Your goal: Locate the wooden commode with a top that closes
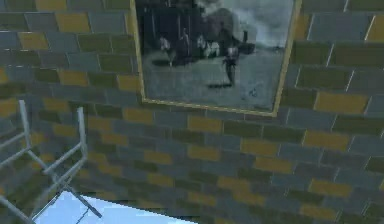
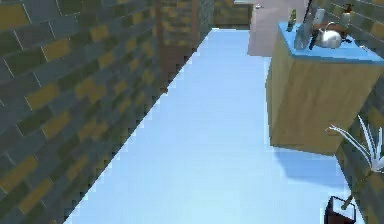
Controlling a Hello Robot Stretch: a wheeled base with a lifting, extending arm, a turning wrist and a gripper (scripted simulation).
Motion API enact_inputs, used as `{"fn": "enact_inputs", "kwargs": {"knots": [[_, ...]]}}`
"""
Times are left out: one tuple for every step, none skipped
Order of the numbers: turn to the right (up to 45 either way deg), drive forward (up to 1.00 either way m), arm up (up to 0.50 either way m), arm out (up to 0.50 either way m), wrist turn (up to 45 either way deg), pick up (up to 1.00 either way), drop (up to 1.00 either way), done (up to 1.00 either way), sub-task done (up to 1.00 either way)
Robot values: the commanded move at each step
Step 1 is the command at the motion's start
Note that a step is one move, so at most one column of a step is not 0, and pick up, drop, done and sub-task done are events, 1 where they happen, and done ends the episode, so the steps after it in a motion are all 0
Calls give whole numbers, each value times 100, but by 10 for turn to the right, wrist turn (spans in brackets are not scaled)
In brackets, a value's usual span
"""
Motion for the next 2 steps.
{"fn": "enact_inputs", "kwargs": {"knots": [[360, 0, 0, 0, 0, 0, 0, 0, 0], [0, 10, 0, 0, 0, 0, 0, 0, 0]]}}
